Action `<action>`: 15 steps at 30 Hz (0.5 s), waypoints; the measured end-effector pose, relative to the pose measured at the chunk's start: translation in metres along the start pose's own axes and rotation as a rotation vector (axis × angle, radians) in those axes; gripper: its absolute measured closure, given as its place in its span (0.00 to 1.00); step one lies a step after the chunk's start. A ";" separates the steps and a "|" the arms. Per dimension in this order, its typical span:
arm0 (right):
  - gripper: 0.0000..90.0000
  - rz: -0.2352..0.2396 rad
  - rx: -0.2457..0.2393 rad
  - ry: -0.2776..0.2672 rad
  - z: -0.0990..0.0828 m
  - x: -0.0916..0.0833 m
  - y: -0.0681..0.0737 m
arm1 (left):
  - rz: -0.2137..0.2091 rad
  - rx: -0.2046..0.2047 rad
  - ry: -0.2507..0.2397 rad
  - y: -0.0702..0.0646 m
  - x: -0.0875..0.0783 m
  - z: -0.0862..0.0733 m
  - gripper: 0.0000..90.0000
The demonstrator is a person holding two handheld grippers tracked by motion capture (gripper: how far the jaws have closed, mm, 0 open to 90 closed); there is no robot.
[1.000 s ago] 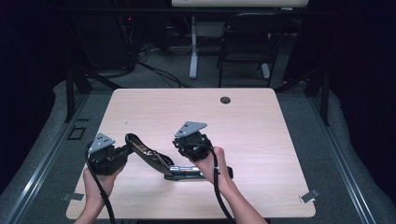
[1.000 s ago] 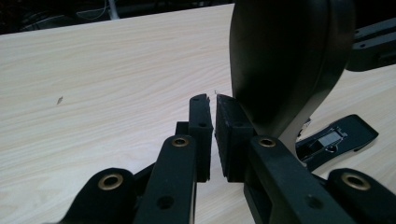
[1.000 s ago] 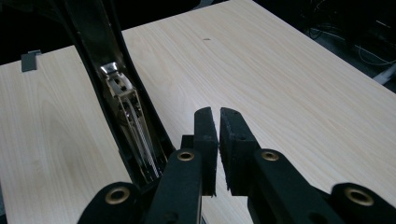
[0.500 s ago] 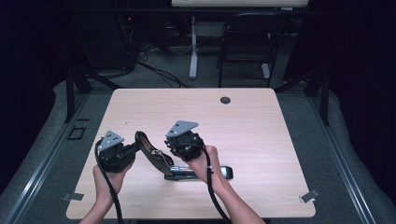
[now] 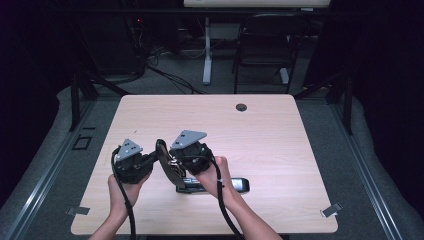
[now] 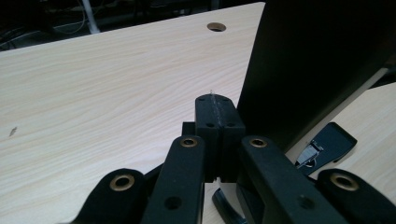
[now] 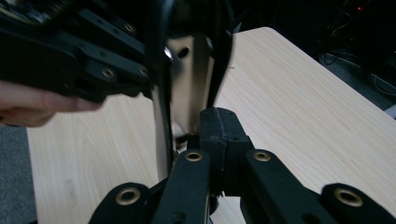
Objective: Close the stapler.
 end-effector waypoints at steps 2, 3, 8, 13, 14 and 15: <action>1.00 0.000 0.004 -0.006 0.000 -0.002 0.000 | -0.009 0.007 0.007 -0.003 0.003 0.000 1.00; 1.00 0.002 0.006 -0.007 -0.001 -0.003 -0.001 | -0.009 0.009 0.007 -0.005 0.004 0.000 1.00; 1.00 0.004 0.037 -0.022 -0.006 -0.010 -0.005 | -0.020 0.022 0.020 -0.011 0.010 -0.002 1.00; 1.00 0.004 0.074 -0.035 -0.017 -0.015 -0.009 | -0.041 0.048 0.035 -0.019 0.016 -0.002 1.00; 1.00 0.006 0.083 -0.036 -0.019 -0.017 -0.011 | -0.045 0.051 0.038 -0.020 0.018 -0.002 1.00; 1.00 0.009 0.092 -0.042 -0.022 -0.018 -0.012 | -0.047 0.054 0.039 -0.021 0.019 -0.003 1.00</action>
Point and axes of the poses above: each handheld gripper's, and its own axes: x roughly forward along the jaws, z roughly out of its top, y roughly to its left, the point moved 4 cm from there along x, roughly forward along the jaws, and after that the axes turned 1 degree about x, right-handed, at the moved point
